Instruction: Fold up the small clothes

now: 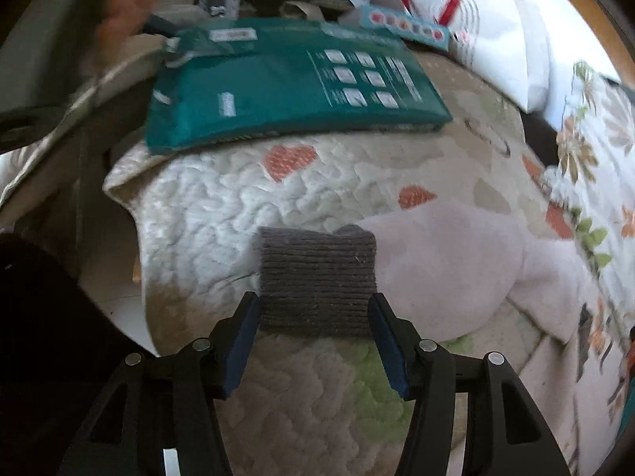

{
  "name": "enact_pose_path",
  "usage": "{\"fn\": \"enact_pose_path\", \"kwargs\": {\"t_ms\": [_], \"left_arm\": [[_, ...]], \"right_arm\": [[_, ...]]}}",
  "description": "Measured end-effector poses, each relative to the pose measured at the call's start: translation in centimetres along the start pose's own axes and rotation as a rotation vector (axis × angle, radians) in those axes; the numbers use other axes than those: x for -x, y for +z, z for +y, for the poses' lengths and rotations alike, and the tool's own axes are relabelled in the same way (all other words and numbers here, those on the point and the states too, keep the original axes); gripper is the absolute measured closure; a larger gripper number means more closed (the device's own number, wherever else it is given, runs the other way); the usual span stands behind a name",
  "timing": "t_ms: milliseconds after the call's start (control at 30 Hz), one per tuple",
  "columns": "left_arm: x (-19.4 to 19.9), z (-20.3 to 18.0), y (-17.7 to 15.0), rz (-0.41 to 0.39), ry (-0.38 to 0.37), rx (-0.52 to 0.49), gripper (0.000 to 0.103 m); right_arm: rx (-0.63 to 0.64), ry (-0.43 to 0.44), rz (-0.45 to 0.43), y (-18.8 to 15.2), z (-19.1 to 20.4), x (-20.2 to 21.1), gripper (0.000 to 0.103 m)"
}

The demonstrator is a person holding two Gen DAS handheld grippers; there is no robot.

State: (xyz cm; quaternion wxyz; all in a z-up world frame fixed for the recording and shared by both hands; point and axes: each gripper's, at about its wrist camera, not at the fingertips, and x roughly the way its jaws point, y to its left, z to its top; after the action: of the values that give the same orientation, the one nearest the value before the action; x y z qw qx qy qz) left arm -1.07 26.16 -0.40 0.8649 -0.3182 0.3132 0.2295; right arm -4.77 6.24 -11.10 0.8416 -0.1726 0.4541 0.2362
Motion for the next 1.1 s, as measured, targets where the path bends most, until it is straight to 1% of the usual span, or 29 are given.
{"fn": "enact_pose_path", "kwargs": {"t_ms": [33,67,100,167,267,333,367,400,467,533,567,600,667,700,733,767,800,833,867,933,967,1033,1100], "left_arm": [[0.0,-0.3,-0.1,0.003,-0.003,-0.005,0.030],[0.1,-0.7,-0.2,0.005,-0.012,-0.014,0.030],[0.1,-1.0,-0.3,0.007,-0.017,-0.016,0.030],[0.5,-1.7,-0.6,0.008,-0.035,-0.032,0.030],[1.0,-3.4,-1.5,0.009,-0.062,-0.076,0.030],[1.2,-4.8,-2.5,0.014,-0.082,-0.119,0.030],[1.2,-5.6,-3.1,0.018,-0.090,-0.144,0.030],[1.3,-6.5,-3.7,0.022,-0.100,-0.173,0.030],[1.4,-8.1,-5.0,0.030,-0.115,-0.216,0.030],[1.6,-9.9,-6.4,0.043,-0.139,-0.262,0.030],[1.6,-10.6,-7.0,0.049,-0.150,-0.282,0.030],[1.7,-11.6,-7.7,0.054,-0.163,-0.305,0.030],[1.8,-13.6,-9.2,0.062,-0.191,-0.348,0.030],[1.8,-14.4,-9.8,0.068,-0.202,-0.364,0.030],[1.8,-15.2,-10.5,0.073,-0.213,-0.380,0.030],[1.8,-16.1,-11.3,0.079,-0.222,-0.403,0.030],[1.7,-17.1,-12.2,0.087,-0.229,-0.427,0.030],[1.6,-17.9,-13.0,0.096,-0.234,-0.446,0.030],[1.5,-18.8,-13.7,0.107,-0.242,-0.465,0.030],[1.6,-20.3,-14.7,0.133,-0.259,-0.494,0.030],[1.6,-21.3,-15.4,0.146,-0.268,-0.511,0.030],[1.4,-22.6,-16.2,0.166,-0.277,-0.535,0.030],[1.3,-23.6,-17.0,0.184,-0.286,-0.555,0.030]], "right_arm": [[-0.050,0.024,0.007,0.3,-0.8,-0.2,0.077],[-0.088,0.033,0.004,0.5,-1.4,0.0,0.094],[-0.152,0.059,-0.005,0.8,-2.6,0.5,0.096],[-0.223,0.062,-0.043,1.1,-4.5,2.1,0.096],[-0.363,0.026,-0.143,1.3,-9.4,6.5,0.097],[-0.496,-0.023,-0.224,0.2,-14.8,10.9,0.097],[-0.531,-0.042,-0.242,-0.2,-16.4,12.1,0.097],[-0.609,-0.080,-0.274,-1.8,-19.7,14.6,0.097],[-0.708,-0.130,-0.302,-4.6,-23.3,17.6,0.097],[-0.834,-0.218,-0.312,-9.4,-27.8,20.9,0.097],[-0.879,-0.261,-0.306,-11.3,-29.3,21.9,0.097],[-0.955,-0.332,-0.284,-14.8,-31.5,23.1,0.097],[-1.032,-0.411,-0.246,-18.9,-33.5,24.0,0.097],[-1.057,-0.472,-0.203,-21.0,-34.6,24.0,0.097],[-1.072,-0.546,-0.130,-23.1,-36.1,23.6,0.096],[-1.080,-0.598,-0.067,-24.5,-37.0,23.1,0.095],[-1.097,-0.680,0.037,-26.4,-38.0,22.2,0.093],[-1.109,-0.711,0.067,-27.3,-38.3,22.1,0.093],[-1.125,-0.711,0.042,-28.0,-38.2,22.4,0.093],[-1.131,-0.688,-0.012,-27.9,-37.9,23.1,0.092],[-1.110,-0.683,-0.027,-27.0,-37.7,23.1,0.088],[-1.036,-0.676,-0.034,-25.0,-37.0,22.8,0.088],[-0.950,-0.653,-0.045,-22.0,-36.0,21.7,0.088]]}}
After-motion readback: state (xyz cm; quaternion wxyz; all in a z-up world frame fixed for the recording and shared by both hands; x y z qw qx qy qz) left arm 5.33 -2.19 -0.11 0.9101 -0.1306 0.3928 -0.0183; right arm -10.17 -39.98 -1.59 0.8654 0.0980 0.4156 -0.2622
